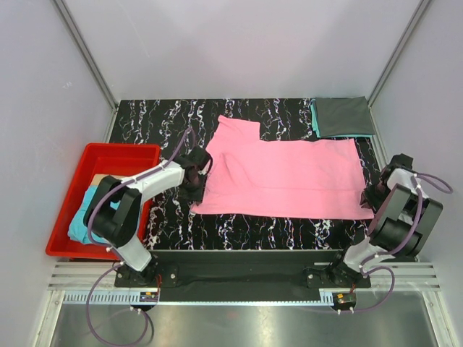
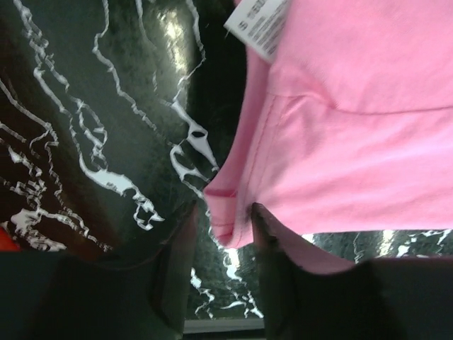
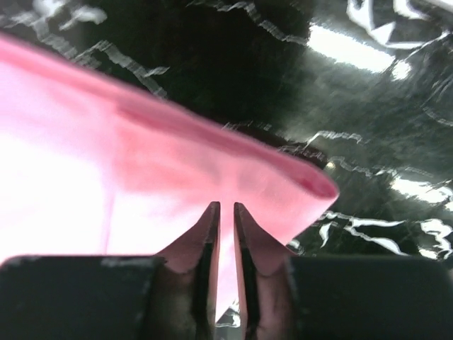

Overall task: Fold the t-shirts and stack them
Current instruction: Fold the tshirt

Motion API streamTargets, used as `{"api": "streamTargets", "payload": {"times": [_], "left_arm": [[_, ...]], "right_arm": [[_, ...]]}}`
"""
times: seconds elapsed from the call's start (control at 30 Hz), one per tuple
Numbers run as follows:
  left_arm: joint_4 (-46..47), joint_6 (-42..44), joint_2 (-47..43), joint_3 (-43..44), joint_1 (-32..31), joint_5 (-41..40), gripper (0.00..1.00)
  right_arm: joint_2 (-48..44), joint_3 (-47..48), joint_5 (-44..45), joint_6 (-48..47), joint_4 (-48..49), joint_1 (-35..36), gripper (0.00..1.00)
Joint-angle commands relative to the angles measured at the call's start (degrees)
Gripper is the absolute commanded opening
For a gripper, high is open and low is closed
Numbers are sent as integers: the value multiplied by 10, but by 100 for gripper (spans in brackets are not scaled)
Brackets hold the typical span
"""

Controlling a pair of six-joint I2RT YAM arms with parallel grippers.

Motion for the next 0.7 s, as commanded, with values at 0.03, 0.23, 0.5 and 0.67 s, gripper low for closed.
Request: {"api": "streamTargets", "payload": {"times": [0.03, 0.23, 0.5, 0.67], "left_arm": [[-37, -7, -56, 55, 2, -31, 50], [-6, -1, -59, 138, 48, 118, 55], [73, -33, -89, 66, 92, 237, 54], [158, -86, -119, -31, 137, 328, 54]], "right_arm": [[-92, -12, -80, -27, 9, 11, 25], [-118, 53, -127, -38, 39, 205, 39], [73, 252, -313, -128, 164, 442, 40], [222, 407, -348, -218, 141, 499, 38]]}}
